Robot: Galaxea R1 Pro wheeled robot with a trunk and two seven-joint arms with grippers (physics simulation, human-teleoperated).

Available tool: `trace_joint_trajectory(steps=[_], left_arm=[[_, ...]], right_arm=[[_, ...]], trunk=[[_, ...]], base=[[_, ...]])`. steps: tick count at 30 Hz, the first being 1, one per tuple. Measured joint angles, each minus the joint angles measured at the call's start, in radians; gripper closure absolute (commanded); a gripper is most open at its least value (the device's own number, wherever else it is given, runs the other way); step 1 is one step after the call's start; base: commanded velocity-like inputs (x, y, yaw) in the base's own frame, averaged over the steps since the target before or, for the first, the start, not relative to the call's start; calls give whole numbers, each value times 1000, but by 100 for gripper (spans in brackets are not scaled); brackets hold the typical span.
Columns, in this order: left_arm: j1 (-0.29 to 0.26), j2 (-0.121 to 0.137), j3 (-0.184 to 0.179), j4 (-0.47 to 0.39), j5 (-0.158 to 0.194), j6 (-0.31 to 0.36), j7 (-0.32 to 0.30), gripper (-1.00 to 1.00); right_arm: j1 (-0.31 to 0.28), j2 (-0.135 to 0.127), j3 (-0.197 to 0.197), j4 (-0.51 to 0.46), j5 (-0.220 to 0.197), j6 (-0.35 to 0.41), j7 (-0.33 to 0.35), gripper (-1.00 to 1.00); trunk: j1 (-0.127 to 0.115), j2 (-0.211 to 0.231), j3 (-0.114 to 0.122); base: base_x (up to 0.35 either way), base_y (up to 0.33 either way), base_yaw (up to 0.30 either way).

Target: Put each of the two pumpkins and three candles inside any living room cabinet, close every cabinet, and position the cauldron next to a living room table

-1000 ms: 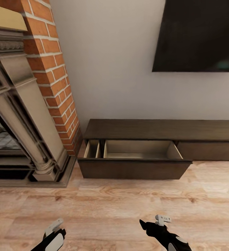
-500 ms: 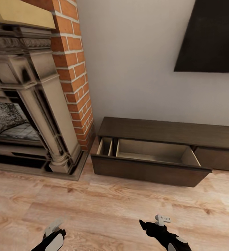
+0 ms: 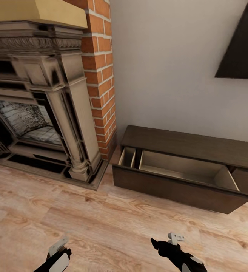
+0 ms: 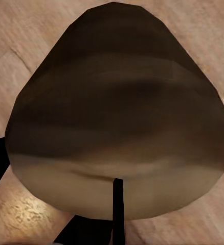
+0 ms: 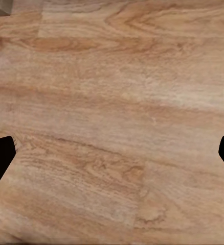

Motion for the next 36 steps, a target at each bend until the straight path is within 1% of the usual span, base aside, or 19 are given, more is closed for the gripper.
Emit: trace_joint_trajectory(steps=[12, 20, 22, 23, 25, 27, 30, 36], left_arm=[[0, -1, 0, 0, 0, -1, 0, 100], [0, -1, 0, 0, 7, -3, 0, 100], [0, 0, 0, 6, 5, -20, -15, 100], [0, 0, -1, 15, 3, -38, -42, 100], [0, 1, -1, 24, 2, -51, -82, 100], [0, 1, -1, 28, 1, -55, -101, 100], [0, 1, -1, 30, 2, -58, -115, 100], [0, 1, 0, 31, 1, -58, -120, 100]], right_arm=[[0, 0, 0, 1, 0, 0, 2, -100], [0, 0, 0, 1, 0, 0, 3, -100], [0, 0, 0, 1, 0, 0, 3, -100], [0, 0, 0, 1, 0, 0, 4, -100], [0, 0, 0, 0, 0, 1, 4, -100], [0, 0, 0, 0, 0, 1, 4, -100], [0, 0, 0, 0, 0, 1, 4, -100], [0, -1, 0, 0, 0, 1, 6, -100]], trunk=[[0, 0, -11], [0, 0, -18], [0, 0, -20], [0, 0, -20], [0, 0, -22], [0, 0, -24], [0, 0, -27], [0, 0, -32]], base=[[0, 0, 262], [0, 0, 259], [0, 0, 258], [0, 0, 257], [0, 0, 257], [-8, 0, 257], [-63, 0, 256], [-193, 0, 251]])
